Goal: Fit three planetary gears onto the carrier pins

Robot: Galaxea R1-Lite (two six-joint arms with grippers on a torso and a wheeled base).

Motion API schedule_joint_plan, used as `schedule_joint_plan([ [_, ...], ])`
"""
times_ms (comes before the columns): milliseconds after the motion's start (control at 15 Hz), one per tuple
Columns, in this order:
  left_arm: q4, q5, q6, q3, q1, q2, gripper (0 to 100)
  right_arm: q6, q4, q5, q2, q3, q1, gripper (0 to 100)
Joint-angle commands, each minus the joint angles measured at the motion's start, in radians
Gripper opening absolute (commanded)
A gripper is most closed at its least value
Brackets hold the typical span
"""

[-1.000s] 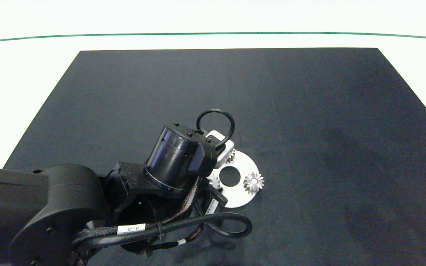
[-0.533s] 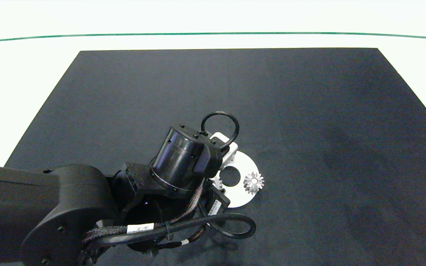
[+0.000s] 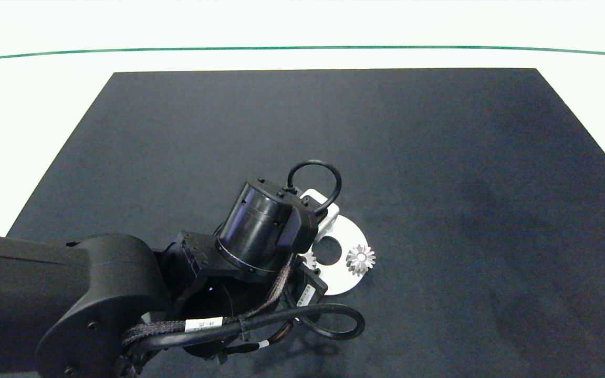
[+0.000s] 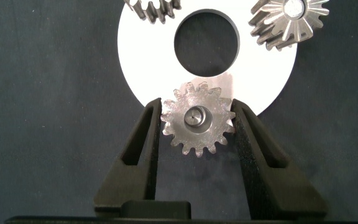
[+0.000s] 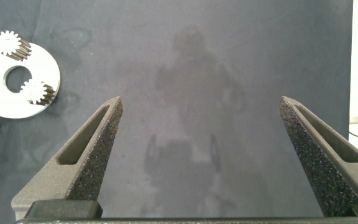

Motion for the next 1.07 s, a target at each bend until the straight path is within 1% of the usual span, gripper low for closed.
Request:
schedule_joint_plan([
  [67,0.0,0.002,0.001,0.009,0.003,-0.002,34,0.0,0.003,-0.002,-0.001,0.001,0.002,100],
  [467,0.0,0.002,-0.004,0.015,0.003,-0.003,34,-0.002,0.003,0.001,-0.001,-0.001,0.002,100],
  [533,0.0,0.002,-0.004,0.015,0.003,-0.005,100,-0.002,0.003,0.005,-0.001,-0.001,0.002,100],
  [933,0.0,0.002,-0.004,0.011,0.006,-0.006,100,-0.002,0.003,0.007,-0.001,0.001,0.001,100],
  [1000,0.001,0.004,-0.004,0.003,0.014,-0.023,100,-0.002,0.003,0.007,-0.001,0.003,0.001,100],
  [1067,0.006,0.004,-0.002,0.008,0.041,-0.069,100,-0.003,0.003,0.005,-0.003,0.004,0.001,100],
])
